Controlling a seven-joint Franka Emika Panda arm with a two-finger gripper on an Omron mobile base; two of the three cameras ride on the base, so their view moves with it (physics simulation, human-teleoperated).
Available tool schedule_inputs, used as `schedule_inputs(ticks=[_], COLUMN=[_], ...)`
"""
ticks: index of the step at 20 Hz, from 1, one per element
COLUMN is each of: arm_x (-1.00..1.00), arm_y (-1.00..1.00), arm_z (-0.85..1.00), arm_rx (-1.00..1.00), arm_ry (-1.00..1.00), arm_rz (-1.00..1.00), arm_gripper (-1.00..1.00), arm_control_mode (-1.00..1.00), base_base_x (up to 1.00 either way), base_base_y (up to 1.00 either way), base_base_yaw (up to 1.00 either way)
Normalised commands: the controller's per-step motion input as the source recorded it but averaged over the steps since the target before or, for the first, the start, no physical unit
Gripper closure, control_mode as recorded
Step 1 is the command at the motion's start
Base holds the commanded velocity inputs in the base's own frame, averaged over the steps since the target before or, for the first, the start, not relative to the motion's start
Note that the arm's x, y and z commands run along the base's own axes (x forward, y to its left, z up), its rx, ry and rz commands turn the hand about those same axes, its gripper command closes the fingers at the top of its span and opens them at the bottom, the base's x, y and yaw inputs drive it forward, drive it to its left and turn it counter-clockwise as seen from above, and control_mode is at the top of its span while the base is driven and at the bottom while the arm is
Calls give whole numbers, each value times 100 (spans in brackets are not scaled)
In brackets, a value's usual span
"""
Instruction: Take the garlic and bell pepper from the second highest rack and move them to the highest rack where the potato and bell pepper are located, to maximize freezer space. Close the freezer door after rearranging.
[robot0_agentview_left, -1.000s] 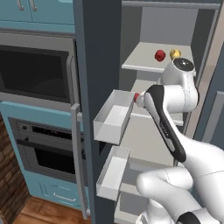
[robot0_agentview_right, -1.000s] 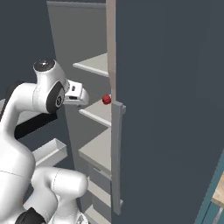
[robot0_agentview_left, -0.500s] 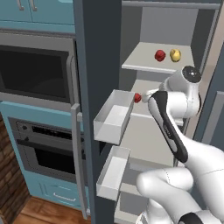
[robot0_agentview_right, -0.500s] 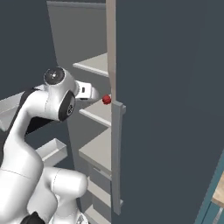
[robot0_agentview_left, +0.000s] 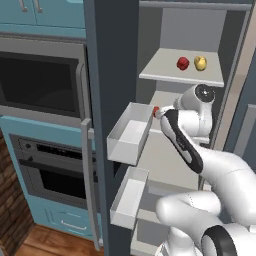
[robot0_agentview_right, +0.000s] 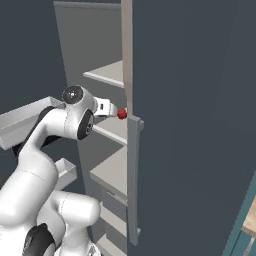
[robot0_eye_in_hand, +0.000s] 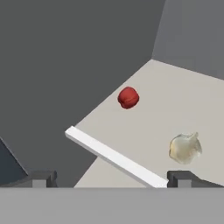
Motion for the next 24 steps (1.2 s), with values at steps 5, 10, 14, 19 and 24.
schedule_inputs(ticks=[5, 10, 14, 19, 24], arm_x=[57, 47, 53, 55, 45], arm_y=[-12, -17, -5, 0, 0], arm_z=[-30, -41, -30, -16, -16], arm_rx=[0, 0, 0, 0, 0], arm_ry=[5, -3, 0, 0, 0], arm_rz=[0, 0, 0, 0, 0], arm_gripper=[-100, -100, -100, -100, -100], arm_control_mode=[-100, -100, -100, -100, -100], base_base_x=[0, 0, 0, 0, 0], base_base_y=[0, 0, 0, 0, 0], base_base_yaw=[0, 0, 0, 0, 0])
